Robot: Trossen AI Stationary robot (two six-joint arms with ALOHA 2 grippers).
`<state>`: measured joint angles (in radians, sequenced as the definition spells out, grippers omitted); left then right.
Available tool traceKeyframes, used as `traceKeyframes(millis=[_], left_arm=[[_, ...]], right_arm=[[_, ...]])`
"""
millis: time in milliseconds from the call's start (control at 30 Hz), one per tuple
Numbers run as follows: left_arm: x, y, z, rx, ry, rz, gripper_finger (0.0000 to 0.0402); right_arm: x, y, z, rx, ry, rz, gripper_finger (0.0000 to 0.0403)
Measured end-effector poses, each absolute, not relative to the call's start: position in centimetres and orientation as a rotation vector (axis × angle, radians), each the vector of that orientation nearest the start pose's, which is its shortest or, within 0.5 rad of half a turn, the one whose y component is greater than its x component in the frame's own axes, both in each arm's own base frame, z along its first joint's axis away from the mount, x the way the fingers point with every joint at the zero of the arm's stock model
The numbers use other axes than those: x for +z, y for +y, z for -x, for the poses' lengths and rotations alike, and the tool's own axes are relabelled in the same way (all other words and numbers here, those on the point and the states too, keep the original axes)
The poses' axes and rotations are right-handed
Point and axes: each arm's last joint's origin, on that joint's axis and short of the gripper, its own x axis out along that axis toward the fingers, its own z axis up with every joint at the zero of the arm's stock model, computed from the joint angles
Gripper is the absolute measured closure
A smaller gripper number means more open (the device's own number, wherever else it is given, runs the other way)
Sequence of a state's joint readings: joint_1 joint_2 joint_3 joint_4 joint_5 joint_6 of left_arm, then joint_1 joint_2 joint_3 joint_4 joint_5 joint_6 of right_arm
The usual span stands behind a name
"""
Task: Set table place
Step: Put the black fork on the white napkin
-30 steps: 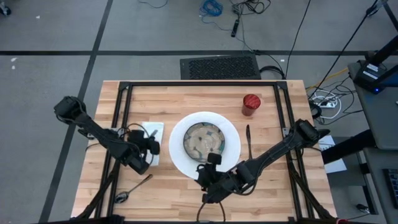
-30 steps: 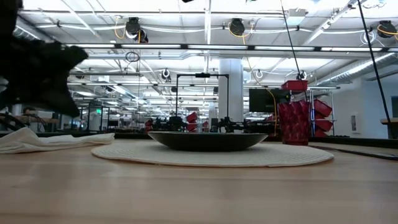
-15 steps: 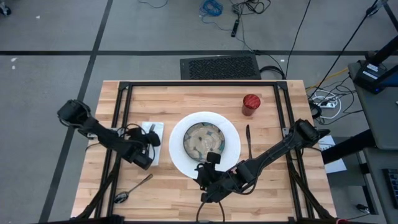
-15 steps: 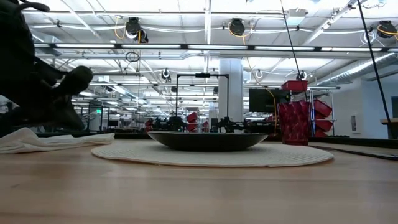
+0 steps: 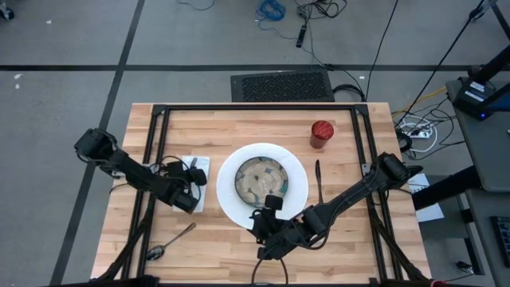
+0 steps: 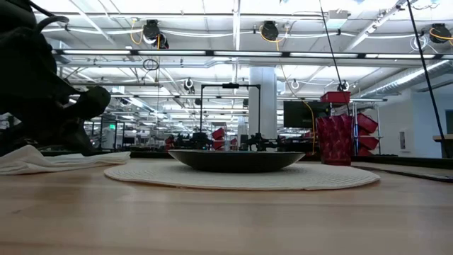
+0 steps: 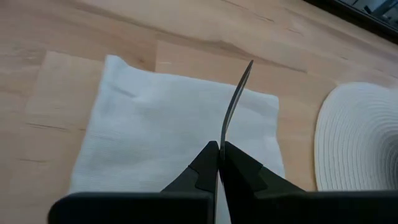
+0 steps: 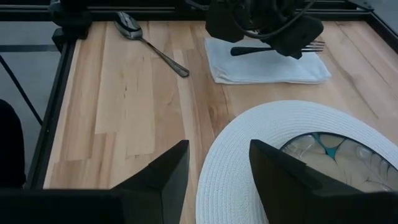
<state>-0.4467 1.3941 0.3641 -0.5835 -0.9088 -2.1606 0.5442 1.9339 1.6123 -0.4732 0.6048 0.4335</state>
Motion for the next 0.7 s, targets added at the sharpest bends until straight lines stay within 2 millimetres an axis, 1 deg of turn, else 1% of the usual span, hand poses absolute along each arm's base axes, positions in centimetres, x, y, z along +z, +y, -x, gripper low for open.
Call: traceKeyframes(millis=[167,333,533,633,700], left_arm=[[9.87,-4.33,-14.32,1.265,0.275,0.855,0.0401],[9.87,-4.55,-14.78,1.243,0.242,0.924,0.0401],[9.84,-4.47,-14.63,1.251,0.27,0.897,0.0401],[9.84,-4.52,-14.73,1.245,0.263,0.91,0.039],[9.84,-4.56,-14.81,1.24,0.259,0.919,0.0375]], right_arm=[[26.45,20.82,-37.58,-0.198,0.634,0.014,0.0248],[26.45,20.82,-37.59,-0.198,0.633,0.014,0.0248],[26.46,20.82,-37.59,-0.198,0.632,0.013,0.0248],[26.46,20.82,-37.59,-0.198,0.632,0.013,0.0248],[26.46,20.83,-37.6,-0.198,0.632,0.013,0.0248]])
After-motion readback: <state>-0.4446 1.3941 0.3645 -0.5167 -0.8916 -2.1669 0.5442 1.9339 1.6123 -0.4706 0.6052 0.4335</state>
